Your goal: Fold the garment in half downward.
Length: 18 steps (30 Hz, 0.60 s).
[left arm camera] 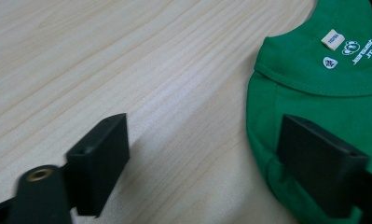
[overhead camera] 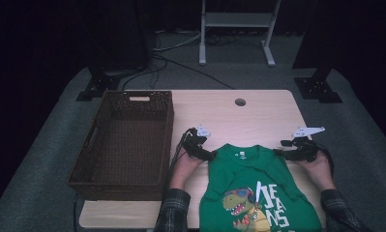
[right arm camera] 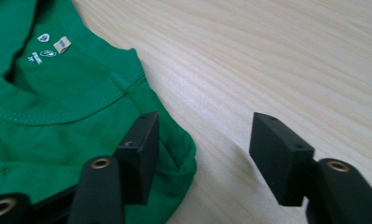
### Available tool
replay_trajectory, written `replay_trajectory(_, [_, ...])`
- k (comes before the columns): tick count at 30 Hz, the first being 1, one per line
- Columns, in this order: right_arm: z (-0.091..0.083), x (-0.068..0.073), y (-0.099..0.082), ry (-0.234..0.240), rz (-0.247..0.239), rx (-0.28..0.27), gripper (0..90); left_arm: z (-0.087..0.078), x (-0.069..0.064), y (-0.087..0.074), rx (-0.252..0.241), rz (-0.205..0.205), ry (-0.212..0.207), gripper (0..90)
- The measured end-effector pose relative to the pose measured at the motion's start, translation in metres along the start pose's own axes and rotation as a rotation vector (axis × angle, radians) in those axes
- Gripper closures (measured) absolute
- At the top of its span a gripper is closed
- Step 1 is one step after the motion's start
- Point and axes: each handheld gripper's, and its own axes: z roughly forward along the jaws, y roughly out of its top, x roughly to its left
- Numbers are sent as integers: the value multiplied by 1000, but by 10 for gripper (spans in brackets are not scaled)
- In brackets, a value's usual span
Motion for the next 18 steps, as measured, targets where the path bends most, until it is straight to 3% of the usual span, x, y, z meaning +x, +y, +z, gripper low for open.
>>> replay_trajectory(7, [1,2,-3,24,-16,18,588,-3,-7,1,3,48,-36,427])
replay_trajectory(13, [1,5,-3,70,-31,19,813,-5,-13,4,26,70,-82,701])
replay_trajectory(15, [0,5,-3,80,-19,26,855,-5,-14,5,35,55,-108,824])
replay_trajectory(18, [1,5,-2,83,-13,29,875,-5,-12,5,34,24,-108,869])
